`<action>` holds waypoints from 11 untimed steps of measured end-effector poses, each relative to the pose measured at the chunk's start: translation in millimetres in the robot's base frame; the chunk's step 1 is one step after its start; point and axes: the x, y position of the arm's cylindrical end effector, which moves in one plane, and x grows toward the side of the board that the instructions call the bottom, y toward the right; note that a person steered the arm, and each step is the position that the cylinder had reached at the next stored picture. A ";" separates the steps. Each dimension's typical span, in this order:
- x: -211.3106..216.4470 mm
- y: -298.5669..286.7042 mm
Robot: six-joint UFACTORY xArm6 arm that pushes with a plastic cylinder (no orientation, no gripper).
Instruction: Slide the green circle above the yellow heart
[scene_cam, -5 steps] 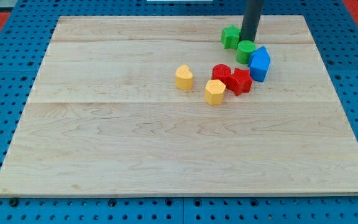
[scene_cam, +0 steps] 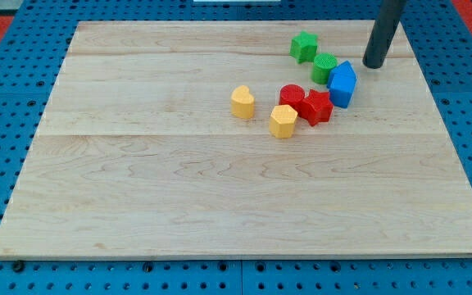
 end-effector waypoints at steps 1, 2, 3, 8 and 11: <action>3.0 -42.1; -8.8 -70.8; -7.2 -78.8; -17.2 -147.7; -52.6 -237.6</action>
